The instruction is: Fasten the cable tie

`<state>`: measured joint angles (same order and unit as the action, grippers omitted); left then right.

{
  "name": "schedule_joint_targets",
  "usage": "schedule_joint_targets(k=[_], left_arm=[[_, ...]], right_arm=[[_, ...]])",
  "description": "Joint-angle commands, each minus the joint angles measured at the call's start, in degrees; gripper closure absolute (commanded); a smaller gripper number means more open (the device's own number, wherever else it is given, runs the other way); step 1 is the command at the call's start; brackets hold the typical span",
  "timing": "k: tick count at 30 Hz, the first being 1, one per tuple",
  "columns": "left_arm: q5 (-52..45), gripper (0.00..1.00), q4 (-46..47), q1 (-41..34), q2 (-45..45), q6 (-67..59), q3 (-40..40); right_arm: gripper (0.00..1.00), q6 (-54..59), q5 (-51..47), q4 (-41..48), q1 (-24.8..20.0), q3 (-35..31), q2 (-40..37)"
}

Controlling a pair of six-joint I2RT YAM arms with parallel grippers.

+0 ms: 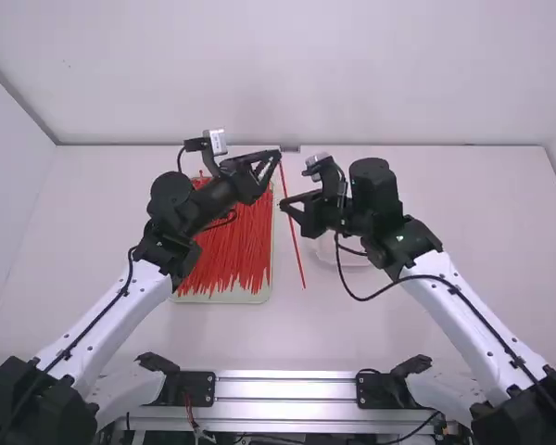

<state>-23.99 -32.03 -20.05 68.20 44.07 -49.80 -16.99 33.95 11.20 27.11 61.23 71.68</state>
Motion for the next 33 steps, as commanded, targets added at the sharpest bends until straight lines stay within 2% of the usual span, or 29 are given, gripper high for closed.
schedule_joint_targets(k=[1,4,5,6,7,8,11,15,17,20,23,28,29,33], left_arm=[[-0.52,0.48,-0.37,0.13,-0.17,-1.05,-0.39],[-2.82,0.39,-0.33,1.86,-0.17,-2.43,-1.31],[-5.18,0.32,0.0,2.89,-0.17,-4.76,-2.19],[-5.75,0.32,0.22,3.13,-0.17,-5.35,-2.47],[-7.58,0.26,1.53,4.0,-0.15,-7.39,-3.69],[-9.07,0.16,3.13,4.72,-0.15,-9.05,-4.94],[-14.23,0.01,7.56,6.97,-0.13,-13.16,-8.83],[-23.63,0.01,10.14,9.75,0.59,-16.72,-13.38],[-32.81,0.01,8.2,11.06,1.66,-18.34,-16.44],[-41.33,0.01,4.33,11.47,3.87,-19.08,-19.96],[-45.59,0.01,2.43,10.99,7.04,-18.82,-23.71],[-51.01,0.01,2.38,10.84,13.38,-16.33,-30.75],[-52.39,0.01,0.81,10.49,16.13,-13.97,-33.27],[-54.12,0.01,-7.26,8.41,20.22,-7.1,-36.54]], right_arm=[[1.0,0.98,3.45,-0.09,-1.99,1.81,0.22],[1.0,1.01,6.36,-0.26,-4.2,1.81,0.22],[1.0,2.47,8.22,-0.33,-5.55,1.81,0.22],[1.0,2.84,8.76,-0.39,-5.86,1.81,0.22],[1.0,3.91,10.69,-0.63,-7.06,1.81,0.22],[1.0,4.28,12.09,-0.94,-8.02,1.81,0.22],[1.0,6.58,16.33,-2.38,-10.36,1.81,0.22],[1.0,9.94,21.64,-5.14,-12.81,1.81,0.22],[1.0,12.48,24.61,-8.24,-14.27,1.81,0.22],[1.0,14.53,26.71,-12.79,-15.89,1.81,0.22],[1.0,14.32,27.12,-18.16,-17.29,1.81,0.22],[1.0,14.19,33.4,-27.65,-19.76,1.81,0.22],[1.0,12.63,35.47,-31.74,-20.79,1.81,0.22],[1.0,8.87,35.47,-37.86,-21.81,1.81,0.22]])
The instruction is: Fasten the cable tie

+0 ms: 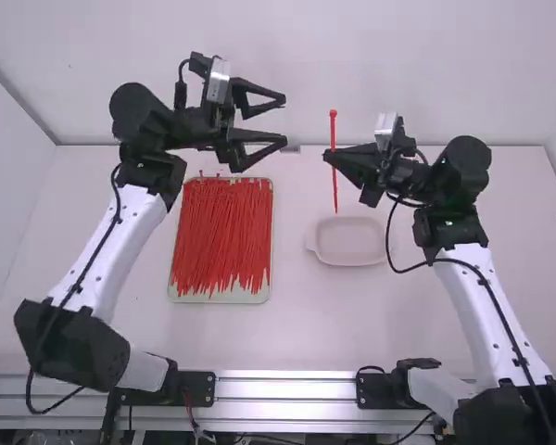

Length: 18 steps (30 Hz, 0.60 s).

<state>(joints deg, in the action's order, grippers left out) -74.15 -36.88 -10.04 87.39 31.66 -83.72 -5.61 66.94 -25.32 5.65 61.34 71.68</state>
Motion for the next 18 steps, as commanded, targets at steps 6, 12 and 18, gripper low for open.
schedule_joint_targets(k=[6,12,18], left_arm=[[-0.7,0.01,-12.15,-5.55,3.69,10.14,-4.15],[0.04,0.01,-13.18,-7.34,3.69,11.52,-4.17],[0.22,0.13,-18.84,-7.74,3.69,18.56,-4.17]], right_arm=[[1.0,-5.31,2.25,-6.62,1.4,1.7,0.24],[1.0,-5.35,1.46,-7.23,3.74,1.7,0.24],[1.0,-6.6,2.49,-7.3,5.84,1.7,0.24]])
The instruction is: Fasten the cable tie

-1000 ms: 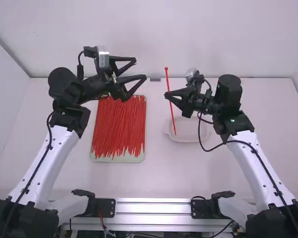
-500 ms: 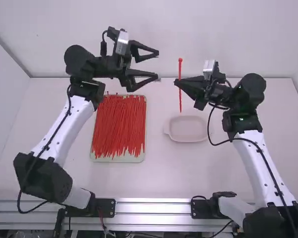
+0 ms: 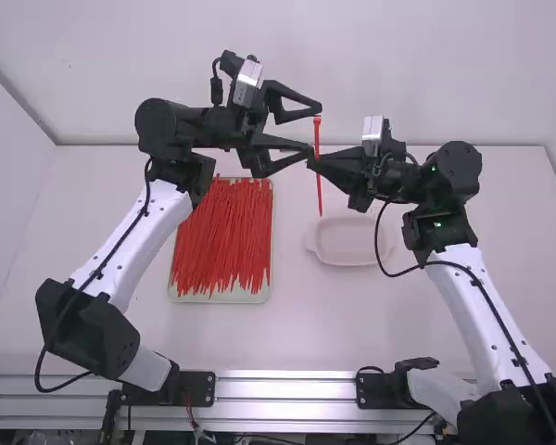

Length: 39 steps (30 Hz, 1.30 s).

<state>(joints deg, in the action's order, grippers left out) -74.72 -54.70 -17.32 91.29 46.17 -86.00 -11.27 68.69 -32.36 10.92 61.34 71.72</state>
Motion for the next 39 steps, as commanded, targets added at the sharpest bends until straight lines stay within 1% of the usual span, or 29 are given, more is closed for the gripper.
schedule_joint_targets(k=[1,4,5,7,8,9,10,11,13,15,17,20,26,33,34,39], left_arm=[[0.79,0.14,-1.36,-0.55,-0.2,4.39,-1.9],[0.79,0.16,-1.53,-0.68,-0.2,6.23,-1.9],[0.83,0.19,-1.53,-0.68,-0.2,6.78,-1.9],[0.7,0.33,-1.25,-0.81,-0.2,6.97,-1.9],[0.61,0.36,-1.27,-0.96,-0.2,6.95,-1.9],[0.63,0.44,-1.29,-1.51,-0.2,6.99,-1.84],[0.55,0.48,-1.31,-1.73,-0.2,6.95,-1.84],[0.52,0.5,-1.31,-1.75,-0.2,6.95,-1.84],[0.39,0.6,-1.29,-1.81,-0.2,6.97,-1.84],[0.42,0.68,-1.29,-1.79,-0.2,6.97,-1.84],[0.66,0.78,-1.29,-1.81,-0.2,7.28,-1.84],[0.7,0.85,-1.31,-1.81,-0.2,7.65,-1.84],[0.83,0.91,-1.38,-1.64,-0.22,7.58,-1.88],[0.85,0.88,-1.66,-1.55,-0.22,7.61,-1.86],[0.96,0.87,-1.73,-1.27,-0.22,7.61,-1.86],[2.32,0.86,-1.49,-1.11,-0.22,7.61,-1.88]], right_arm=[[1.0,-0.92,0.7,-0.28,0.74,1.7,0.2],[1.0,-0.94,0.7,-0.48,1.46,1.7,0.2],[1.0,-0.94,0.7,-0.48,1.64,1.7,0.2],[1.0,-0.96,0.74,-0.33,1.95,1.7,0.2],[1.0,-0.94,0.72,-0.22,1.95,1.7,0.2],[1.0,-1.01,0.7,-0.22,1.77,1.7,0.2],[1.0,-1.66,0.46,-0.31,1.79,1.7,0.2],[1.0,-1.77,0.42,-0.33,1.79,1.7,0.2],[1.0,-2.45,0.55,-0.98,1.79,1.7,0.2],[1.0,-2.49,0.52,-1.38,1.79,1.7,0.2],[1.0,-3.26,0.48,-1.79,1.77,1.7,0.2],[1.0,-3.56,0.28,-1.95,1.79,1.7,0.2],[1.0,-3.56,0.52,-1.92,1.77,1.7,0.2],[1.0,-4.11,1.03,-1.75,-0.07,1.7,0.2],[1.0,-4.68,0.96,-1.81,-0.13,1.7,0.2],[1.0,-5.25,0.74,-1.77,0.0,1.7,0.2]])
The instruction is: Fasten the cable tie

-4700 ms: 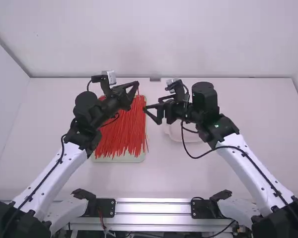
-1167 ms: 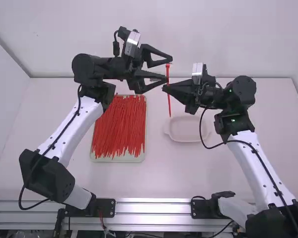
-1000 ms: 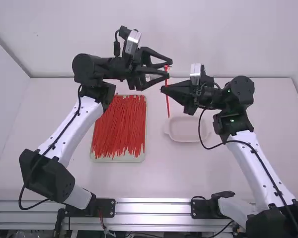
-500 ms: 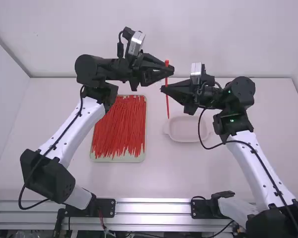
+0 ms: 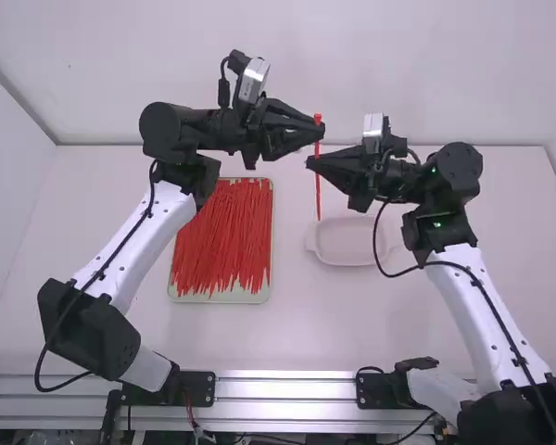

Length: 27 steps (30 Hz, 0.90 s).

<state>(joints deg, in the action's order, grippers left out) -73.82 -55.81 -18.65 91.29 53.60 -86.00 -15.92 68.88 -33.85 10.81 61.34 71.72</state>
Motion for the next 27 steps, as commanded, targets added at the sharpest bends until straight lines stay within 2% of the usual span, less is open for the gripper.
schedule_joint_targets(k=[1,3,6,11,15,17,19,21,27], left_arm=[[1.46,0.86,-0.39,0.22,-0.22,0.17,-1.88],[1.9,0.81,-0.59,0.26,-0.22,0.2,-1.86],[2.71,0.81,-0.39,0.24,-0.22,0.15,-1.86],[2.89,0.98,-0.81,0.24,-0.22,0.17,-1.86],[2.95,0.98,0.02,0.22,-0.22,-0.98,-1.86],[2.99,0.98,0.68,0.35,-0.22,-1.46,-1.86],[3.17,0.98,2.54,0.39,-0.22,-2.82,-1.86],[3.93,0.98,5.46,1.66,-0.22,-3.39,-1.86],[6.29,0.98,14.05,7.1,-0.2,-3.82,-1.86]], right_arm=[[1.0,-0.57,0.57,-0.28,0.09,1.7,0.2],[1.0,-0.55,0.59,-0.26,0.04,1.7,0.2],[1.0,-0.57,0.74,-0.26,0.07,1.7,0.2],[1.0,-0.57,0.57,-0.28,0.07,1.7,0.2],[0.98,-0.76,0.55,-0.24,0.07,1.7,0.2],[0.77,-1.6,0.5,-0.26,0.07,1.7,0.2],[0.48,-3.21,0.55,-0.28,0.07,1.7,0.2],[0.01,-4.74,0.85,0.04,-0.07,1.7,0.2],[0.01,-5.03,9.73,1.53,-3.74,1.7,0.2]])
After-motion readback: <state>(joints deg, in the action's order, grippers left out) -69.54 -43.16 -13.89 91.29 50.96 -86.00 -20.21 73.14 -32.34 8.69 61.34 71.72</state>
